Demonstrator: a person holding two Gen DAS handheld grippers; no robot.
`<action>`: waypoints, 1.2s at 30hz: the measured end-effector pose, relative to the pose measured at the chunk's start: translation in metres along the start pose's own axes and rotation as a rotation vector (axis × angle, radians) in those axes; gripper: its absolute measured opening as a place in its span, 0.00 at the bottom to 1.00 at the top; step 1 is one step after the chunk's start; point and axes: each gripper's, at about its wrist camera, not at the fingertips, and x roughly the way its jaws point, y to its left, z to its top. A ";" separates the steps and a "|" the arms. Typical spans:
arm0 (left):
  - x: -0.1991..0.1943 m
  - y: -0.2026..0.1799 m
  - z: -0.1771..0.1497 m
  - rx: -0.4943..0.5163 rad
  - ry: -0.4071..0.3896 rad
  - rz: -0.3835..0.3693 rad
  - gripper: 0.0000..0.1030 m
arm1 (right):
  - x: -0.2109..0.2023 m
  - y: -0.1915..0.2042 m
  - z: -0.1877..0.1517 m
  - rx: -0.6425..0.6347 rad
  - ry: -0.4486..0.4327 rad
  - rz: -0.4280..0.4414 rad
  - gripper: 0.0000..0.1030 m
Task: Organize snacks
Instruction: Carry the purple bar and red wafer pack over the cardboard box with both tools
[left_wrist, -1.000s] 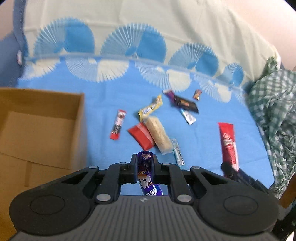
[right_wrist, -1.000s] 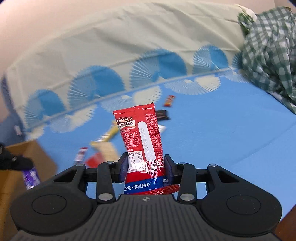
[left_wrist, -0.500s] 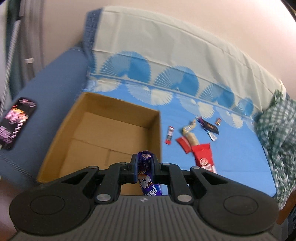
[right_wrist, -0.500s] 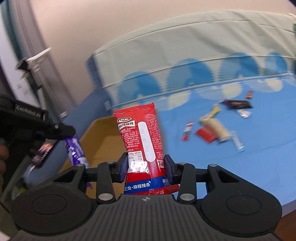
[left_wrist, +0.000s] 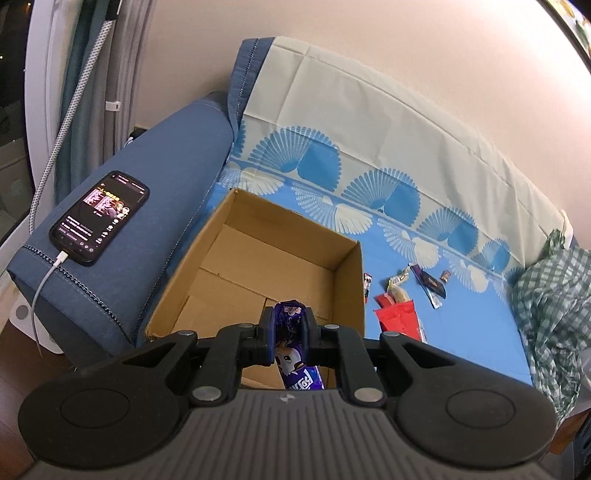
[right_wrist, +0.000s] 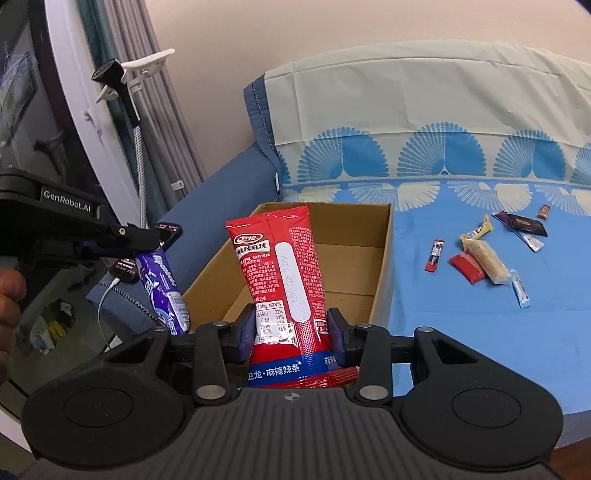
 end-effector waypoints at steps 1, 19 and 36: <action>0.000 0.000 0.001 -0.001 -0.002 -0.001 0.14 | 0.000 0.001 0.000 -0.004 0.001 -0.002 0.41; 0.024 -0.003 0.014 0.009 0.014 0.002 0.14 | 0.022 -0.002 0.008 0.002 0.035 -0.011 0.41; 0.111 0.006 0.043 0.038 0.101 0.083 0.14 | 0.097 -0.015 0.020 0.028 0.123 -0.022 0.41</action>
